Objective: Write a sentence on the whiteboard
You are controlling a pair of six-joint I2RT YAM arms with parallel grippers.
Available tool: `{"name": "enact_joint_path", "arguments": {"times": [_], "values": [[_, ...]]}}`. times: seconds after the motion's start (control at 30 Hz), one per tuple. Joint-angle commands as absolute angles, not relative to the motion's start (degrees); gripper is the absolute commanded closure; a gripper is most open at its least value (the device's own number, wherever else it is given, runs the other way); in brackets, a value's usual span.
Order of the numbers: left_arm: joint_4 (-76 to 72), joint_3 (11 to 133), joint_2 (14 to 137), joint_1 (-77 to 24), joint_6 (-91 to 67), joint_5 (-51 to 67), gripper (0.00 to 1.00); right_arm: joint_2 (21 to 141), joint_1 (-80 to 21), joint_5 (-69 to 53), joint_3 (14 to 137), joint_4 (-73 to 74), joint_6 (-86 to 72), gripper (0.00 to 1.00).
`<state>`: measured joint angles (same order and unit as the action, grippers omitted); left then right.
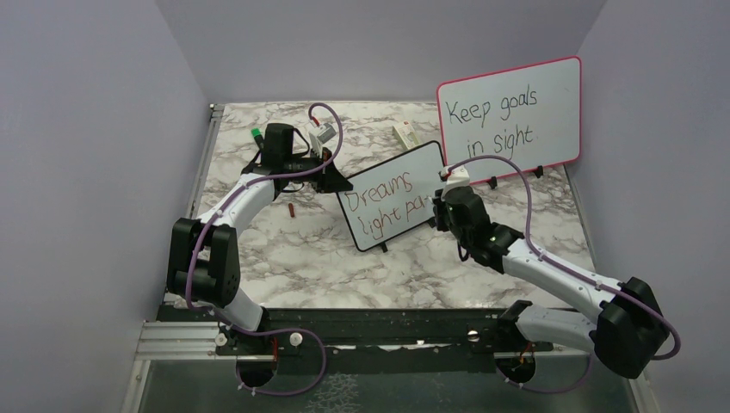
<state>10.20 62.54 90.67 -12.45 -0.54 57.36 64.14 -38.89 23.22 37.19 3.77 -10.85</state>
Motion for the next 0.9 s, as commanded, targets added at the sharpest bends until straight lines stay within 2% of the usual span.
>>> {"name": "enact_joint_path", "arguments": {"times": [0.0,0.4,0.87], "values": [[17.7,59.6,95.3,-14.2,4.3,45.3,1.00,64.9,-38.6,22.0,38.5,2.9,-10.8,0.99],[17.7,59.7,95.5,-14.2,4.2,45.2,1.00,63.7,-38.6,19.4,36.2,6.8,-12.2,0.99],[17.7,59.6,95.5,-14.2,4.2,45.3,1.00,63.7,-38.6,24.3,36.2,7.9,-12.7,0.99]]}}
